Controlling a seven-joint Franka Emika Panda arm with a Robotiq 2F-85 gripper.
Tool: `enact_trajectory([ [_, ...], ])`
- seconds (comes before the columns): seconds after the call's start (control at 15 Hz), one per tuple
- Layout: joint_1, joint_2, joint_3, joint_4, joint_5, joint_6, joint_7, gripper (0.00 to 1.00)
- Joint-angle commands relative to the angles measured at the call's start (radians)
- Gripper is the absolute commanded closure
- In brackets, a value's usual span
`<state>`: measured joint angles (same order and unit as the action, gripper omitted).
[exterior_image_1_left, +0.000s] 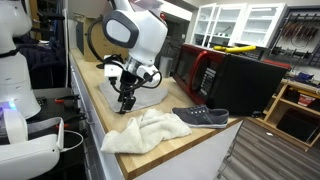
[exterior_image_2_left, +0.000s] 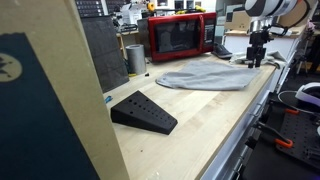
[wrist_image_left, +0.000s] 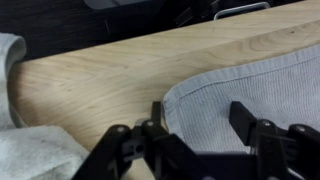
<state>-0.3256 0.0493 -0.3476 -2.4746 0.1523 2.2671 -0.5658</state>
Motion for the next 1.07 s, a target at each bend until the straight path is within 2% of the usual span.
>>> enact_trajectory([
  [0.0,0.001,-0.016,0.027,-0.038,0.057,0.036,-0.002,0.58],
  [0.27,0.013,-0.065,0.049,-0.038,0.102,0.022,0.0,0.88],
  [0.4,0.018,-0.097,0.054,-0.037,0.092,0.027,0.008,1.0],
  [0.67,0.017,-0.165,0.042,-0.032,0.017,0.039,0.055,0.99],
  [1.0,-0.016,-0.206,0.012,-0.023,-0.165,0.137,0.179,0.99],
])
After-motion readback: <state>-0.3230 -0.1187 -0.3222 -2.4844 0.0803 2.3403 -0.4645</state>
